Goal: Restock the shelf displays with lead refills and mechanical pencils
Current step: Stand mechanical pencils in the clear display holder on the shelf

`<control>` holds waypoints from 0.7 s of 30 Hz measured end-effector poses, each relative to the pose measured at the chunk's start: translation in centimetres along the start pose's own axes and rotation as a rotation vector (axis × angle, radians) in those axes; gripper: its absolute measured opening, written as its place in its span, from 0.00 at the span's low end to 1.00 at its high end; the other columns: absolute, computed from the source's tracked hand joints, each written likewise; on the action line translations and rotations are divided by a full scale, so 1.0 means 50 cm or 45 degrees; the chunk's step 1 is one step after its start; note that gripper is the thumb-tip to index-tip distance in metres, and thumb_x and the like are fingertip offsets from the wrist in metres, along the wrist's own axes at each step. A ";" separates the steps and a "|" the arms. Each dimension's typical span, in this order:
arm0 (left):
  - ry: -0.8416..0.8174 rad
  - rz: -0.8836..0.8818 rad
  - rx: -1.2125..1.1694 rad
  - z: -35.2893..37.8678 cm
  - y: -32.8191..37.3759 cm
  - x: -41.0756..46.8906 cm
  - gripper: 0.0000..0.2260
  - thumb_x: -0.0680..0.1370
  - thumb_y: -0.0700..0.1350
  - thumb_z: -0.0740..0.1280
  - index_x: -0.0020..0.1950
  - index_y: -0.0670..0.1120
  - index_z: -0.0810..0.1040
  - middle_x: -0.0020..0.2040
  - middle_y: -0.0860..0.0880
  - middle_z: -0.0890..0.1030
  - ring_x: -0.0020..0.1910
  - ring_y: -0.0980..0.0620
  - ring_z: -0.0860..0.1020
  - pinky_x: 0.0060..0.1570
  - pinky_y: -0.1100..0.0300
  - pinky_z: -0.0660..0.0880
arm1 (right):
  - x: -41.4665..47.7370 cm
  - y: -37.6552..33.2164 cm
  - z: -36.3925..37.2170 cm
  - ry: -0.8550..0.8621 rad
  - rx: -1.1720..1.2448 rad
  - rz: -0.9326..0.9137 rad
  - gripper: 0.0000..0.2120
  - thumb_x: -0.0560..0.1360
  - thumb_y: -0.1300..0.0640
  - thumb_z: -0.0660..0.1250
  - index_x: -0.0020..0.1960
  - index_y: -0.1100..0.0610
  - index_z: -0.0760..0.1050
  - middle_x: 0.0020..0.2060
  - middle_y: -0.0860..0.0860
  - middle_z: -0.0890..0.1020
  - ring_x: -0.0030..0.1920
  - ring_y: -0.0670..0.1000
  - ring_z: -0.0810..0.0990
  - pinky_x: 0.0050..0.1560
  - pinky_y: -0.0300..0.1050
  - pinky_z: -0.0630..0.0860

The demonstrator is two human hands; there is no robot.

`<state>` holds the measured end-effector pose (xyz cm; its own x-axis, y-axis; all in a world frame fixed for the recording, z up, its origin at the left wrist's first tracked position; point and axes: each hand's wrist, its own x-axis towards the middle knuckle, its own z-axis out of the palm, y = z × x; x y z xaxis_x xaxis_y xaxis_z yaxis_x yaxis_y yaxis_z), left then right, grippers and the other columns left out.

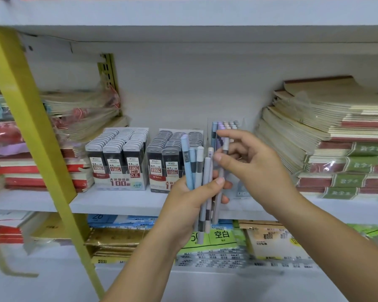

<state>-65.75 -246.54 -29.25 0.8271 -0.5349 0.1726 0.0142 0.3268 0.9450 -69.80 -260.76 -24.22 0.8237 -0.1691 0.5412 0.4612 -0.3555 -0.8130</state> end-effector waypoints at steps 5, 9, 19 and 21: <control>-0.035 -0.024 -0.040 0.000 -0.001 -0.001 0.15 0.70 0.50 0.73 0.53 0.45 0.80 0.49 0.44 0.87 0.43 0.50 0.85 0.42 0.60 0.82 | -0.002 -0.008 -0.018 0.077 0.254 0.069 0.18 0.69 0.60 0.73 0.55 0.55 0.71 0.43 0.57 0.85 0.38 0.49 0.82 0.36 0.38 0.77; -0.051 -0.051 -0.035 0.000 0.002 0.005 0.15 0.69 0.49 0.74 0.52 0.44 0.80 0.50 0.43 0.87 0.45 0.48 0.86 0.42 0.62 0.81 | -0.001 -0.014 -0.033 0.110 0.306 0.042 0.18 0.67 0.57 0.72 0.55 0.53 0.73 0.43 0.57 0.86 0.42 0.53 0.85 0.43 0.43 0.81; 0.120 0.046 0.135 -0.007 0.001 0.021 0.07 0.79 0.49 0.69 0.54 0.47 0.79 0.43 0.50 0.86 0.32 0.54 0.79 0.35 0.63 0.76 | 0.070 -0.038 -0.136 0.375 -0.183 -0.264 0.16 0.75 0.62 0.70 0.52 0.41 0.73 0.39 0.52 0.83 0.41 0.52 0.85 0.43 0.51 0.83; 0.101 0.043 0.135 -0.005 -0.003 0.023 0.06 0.80 0.49 0.69 0.52 0.46 0.79 0.39 0.50 0.83 0.31 0.54 0.76 0.35 0.63 0.75 | 0.085 -0.015 -0.136 0.306 -0.347 -0.221 0.19 0.75 0.61 0.70 0.48 0.37 0.71 0.38 0.49 0.82 0.39 0.52 0.84 0.47 0.58 0.81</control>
<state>-64.65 -247.03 -29.26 0.8681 -0.4604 0.1858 -0.0702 0.2567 0.9639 -68.87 -267.44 -19.86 0.6258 -0.2835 0.7267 0.4559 -0.6230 -0.6356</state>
